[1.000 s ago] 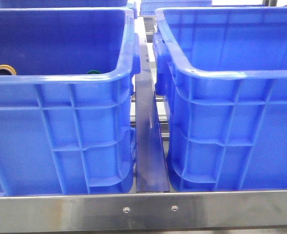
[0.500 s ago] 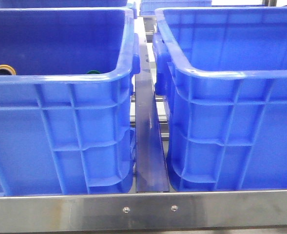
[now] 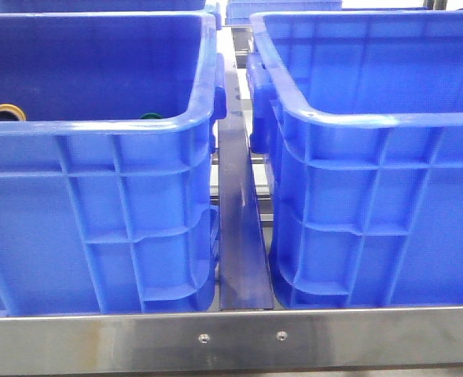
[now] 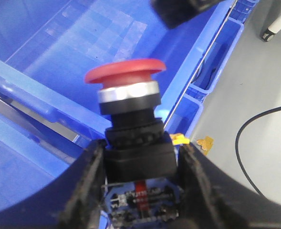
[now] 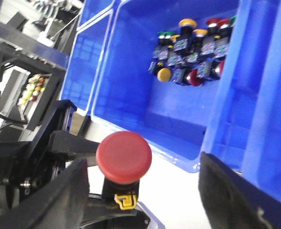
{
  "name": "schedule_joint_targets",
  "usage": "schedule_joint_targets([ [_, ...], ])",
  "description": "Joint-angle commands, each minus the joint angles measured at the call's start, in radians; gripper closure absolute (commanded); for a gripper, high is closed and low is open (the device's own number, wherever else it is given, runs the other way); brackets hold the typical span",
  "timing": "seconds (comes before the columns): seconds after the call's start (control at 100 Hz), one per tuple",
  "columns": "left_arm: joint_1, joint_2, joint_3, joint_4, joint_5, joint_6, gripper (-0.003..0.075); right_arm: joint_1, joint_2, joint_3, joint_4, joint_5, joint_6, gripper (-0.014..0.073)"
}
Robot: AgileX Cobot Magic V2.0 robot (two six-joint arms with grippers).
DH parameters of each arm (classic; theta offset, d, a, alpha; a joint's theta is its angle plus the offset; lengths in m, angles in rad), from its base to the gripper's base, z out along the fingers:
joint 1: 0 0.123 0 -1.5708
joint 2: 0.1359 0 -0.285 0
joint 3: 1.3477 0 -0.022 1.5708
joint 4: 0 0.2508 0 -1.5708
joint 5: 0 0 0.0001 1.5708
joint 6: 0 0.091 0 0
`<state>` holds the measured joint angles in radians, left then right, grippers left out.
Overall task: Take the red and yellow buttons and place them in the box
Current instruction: 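Grasp the red button with the right gripper and open the left gripper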
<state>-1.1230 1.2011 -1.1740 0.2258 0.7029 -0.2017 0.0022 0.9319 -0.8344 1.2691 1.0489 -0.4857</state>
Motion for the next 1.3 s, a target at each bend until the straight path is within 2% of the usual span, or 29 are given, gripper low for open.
schedule_joint_targets([
  [0.0,-0.006,-0.022,-0.028,0.0,-0.063,-0.002,0.0741,0.028,0.025,-0.03,0.103,0.009,-0.05,0.0083],
  [0.35,-0.006,-0.022,-0.028,0.0,-0.063,-0.002,0.0741,0.216,0.131,-0.034,0.17,-0.072,-0.119,0.0083],
  [0.63,-0.006,-0.022,-0.028,0.0,-0.063,-0.002,0.0741,0.268,0.19,-0.051,0.239,-0.071,-0.2,0.0095],
  [0.71,-0.006,-0.022,-0.028,0.0,-0.063,-0.002,0.0741,0.268,0.191,-0.052,0.239,-0.07,-0.2,0.0162],
  [0.85,-0.004,-0.022,-0.028,0.0,-0.063,-0.002,0.0728,0.268,0.191,-0.052,0.235,-0.062,-0.2,0.0352],
  [0.9,-0.004,-0.022,-0.028,0.0,-0.063,-0.002,0.0692,0.268,0.191,-0.052,0.233,-0.062,-0.2,0.0396],
  [0.97,-0.002,-0.022,-0.028,0.0,-0.063,-0.004,0.0603,0.268,0.191,-0.052,0.231,-0.063,-0.202,0.0425],
  [1.15,0.003,-0.022,-0.028,0.008,-0.061,-0.019,0.0243,0.268,0.191,-0.052,0.23,-0.085,-0.227,0.0426],
  [1.22,0.027,-0.022,-0.028,0.01,-0.059,-0.048,0.0162,0.267,0.191,-0.052,0.225,-0.109,-0.239,0.0426],
  [1.29,0.066,-0.024,-0.028,0.01,-0.05,-0.069,0.0143,0.267,0.191,-0.052,0.22,-0.143,-0.263,0.0426],
])
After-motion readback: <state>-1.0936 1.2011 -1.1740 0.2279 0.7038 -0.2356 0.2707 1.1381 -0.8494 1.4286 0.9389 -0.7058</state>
